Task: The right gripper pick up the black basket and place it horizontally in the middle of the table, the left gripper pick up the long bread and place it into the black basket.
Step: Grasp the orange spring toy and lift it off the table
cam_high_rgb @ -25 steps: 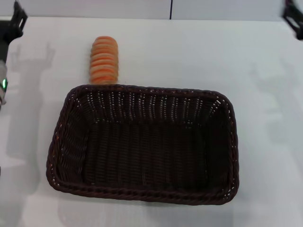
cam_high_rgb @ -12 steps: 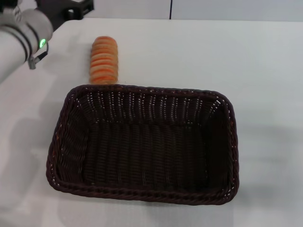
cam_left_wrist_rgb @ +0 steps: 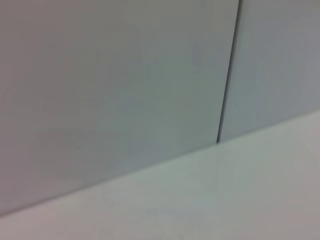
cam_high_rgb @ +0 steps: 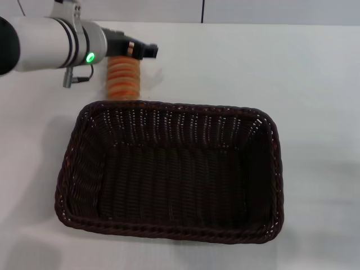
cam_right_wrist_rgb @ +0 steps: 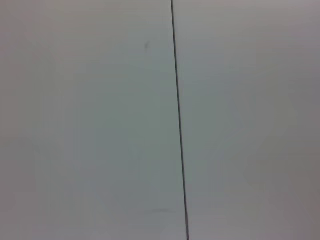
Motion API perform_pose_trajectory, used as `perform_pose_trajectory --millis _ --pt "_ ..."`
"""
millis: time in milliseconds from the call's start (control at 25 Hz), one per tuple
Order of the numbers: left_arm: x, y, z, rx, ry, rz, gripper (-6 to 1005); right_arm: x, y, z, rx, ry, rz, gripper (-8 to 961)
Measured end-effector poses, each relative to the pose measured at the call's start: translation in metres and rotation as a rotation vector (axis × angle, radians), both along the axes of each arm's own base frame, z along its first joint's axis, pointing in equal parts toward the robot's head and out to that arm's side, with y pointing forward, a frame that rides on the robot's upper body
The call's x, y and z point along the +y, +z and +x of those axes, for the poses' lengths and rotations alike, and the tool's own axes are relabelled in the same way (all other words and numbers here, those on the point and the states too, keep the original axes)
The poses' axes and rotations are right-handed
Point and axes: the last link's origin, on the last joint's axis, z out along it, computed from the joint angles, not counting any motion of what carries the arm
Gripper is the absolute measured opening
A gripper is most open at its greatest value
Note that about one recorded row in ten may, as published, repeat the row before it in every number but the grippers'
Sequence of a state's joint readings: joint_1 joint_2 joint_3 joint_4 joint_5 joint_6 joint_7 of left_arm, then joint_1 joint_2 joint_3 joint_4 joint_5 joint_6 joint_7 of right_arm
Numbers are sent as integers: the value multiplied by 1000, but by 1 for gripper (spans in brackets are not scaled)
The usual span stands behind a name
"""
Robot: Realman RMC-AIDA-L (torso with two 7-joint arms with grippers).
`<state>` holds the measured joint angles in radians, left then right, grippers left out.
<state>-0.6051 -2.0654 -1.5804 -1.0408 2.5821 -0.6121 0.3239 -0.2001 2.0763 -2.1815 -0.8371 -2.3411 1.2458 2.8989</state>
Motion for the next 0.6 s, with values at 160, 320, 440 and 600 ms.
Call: perform_pose_trajectory --millis 160,320,440,600 --pt "3 -7 -10 15 31 -10 834 0 0 0 -7 7 6 817" --pt "6 -12 -21 29 51 -3 831 0 -1 -1 -7 13 2 817" --pt "8 -14 -28 37 58 9 829 1 -1 -2 -7 16 0 817" --pt "9 -18 -35 48 76 9 826 1 -1 -2 -7 18 -1 817"
